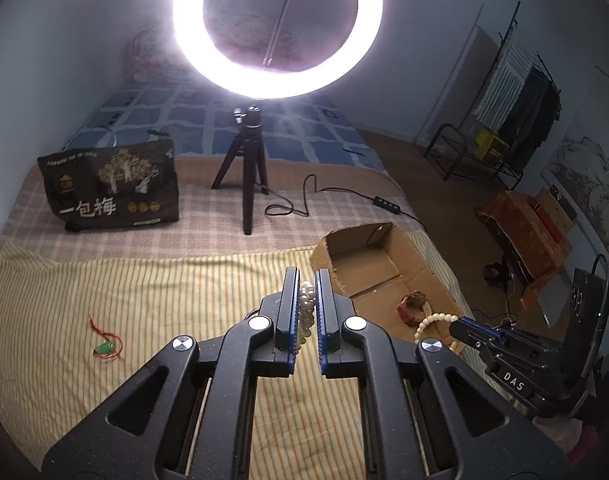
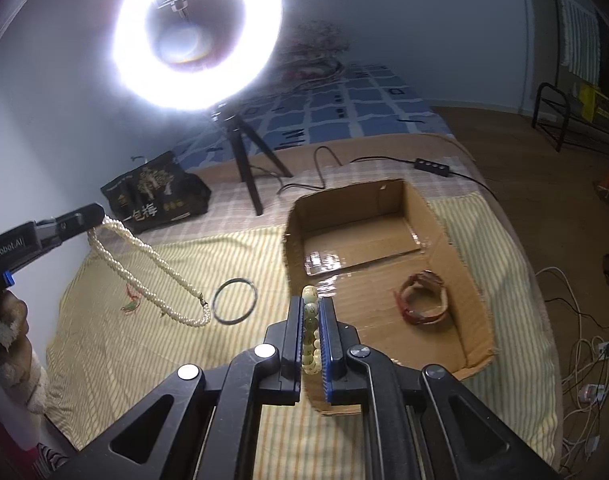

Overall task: Organize jewelry
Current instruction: 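Carry the necklace and bead bracelet into the cardboard box and open both tools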

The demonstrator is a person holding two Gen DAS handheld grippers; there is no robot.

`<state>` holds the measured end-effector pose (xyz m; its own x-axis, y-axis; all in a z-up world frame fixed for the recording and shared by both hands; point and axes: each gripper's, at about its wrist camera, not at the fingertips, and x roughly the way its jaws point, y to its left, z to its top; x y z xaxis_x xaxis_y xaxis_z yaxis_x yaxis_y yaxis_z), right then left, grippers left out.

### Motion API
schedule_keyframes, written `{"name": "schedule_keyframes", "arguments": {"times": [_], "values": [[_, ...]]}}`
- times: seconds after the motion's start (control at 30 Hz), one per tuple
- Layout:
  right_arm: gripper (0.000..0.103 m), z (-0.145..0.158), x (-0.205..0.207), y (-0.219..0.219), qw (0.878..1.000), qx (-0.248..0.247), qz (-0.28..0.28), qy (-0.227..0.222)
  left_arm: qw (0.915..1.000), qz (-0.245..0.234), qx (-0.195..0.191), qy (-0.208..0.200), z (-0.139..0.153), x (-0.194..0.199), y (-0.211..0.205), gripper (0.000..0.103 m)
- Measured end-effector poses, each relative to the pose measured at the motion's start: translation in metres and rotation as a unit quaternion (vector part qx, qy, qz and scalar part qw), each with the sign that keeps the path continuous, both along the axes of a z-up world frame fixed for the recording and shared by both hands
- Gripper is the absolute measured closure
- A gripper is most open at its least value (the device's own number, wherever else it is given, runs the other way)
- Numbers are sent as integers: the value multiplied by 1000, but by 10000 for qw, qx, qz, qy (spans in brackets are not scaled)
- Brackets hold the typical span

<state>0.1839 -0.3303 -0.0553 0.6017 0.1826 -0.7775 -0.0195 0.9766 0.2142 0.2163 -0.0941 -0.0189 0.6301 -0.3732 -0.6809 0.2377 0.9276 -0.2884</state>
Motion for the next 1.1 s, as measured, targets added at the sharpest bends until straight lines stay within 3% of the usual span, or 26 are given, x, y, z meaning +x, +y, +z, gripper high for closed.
{"name": "schedule_keyframes", "arguments": {"times": [0.7,1.1], "values": [[98,-14,0,-43,9994,-73,-289,175,9976,-571,-12,-394,42,36,-94,98],[98,-32,4,-55,9983,-232,-370,377,9972,-736,131,-76,0,61,-133,98]]}}
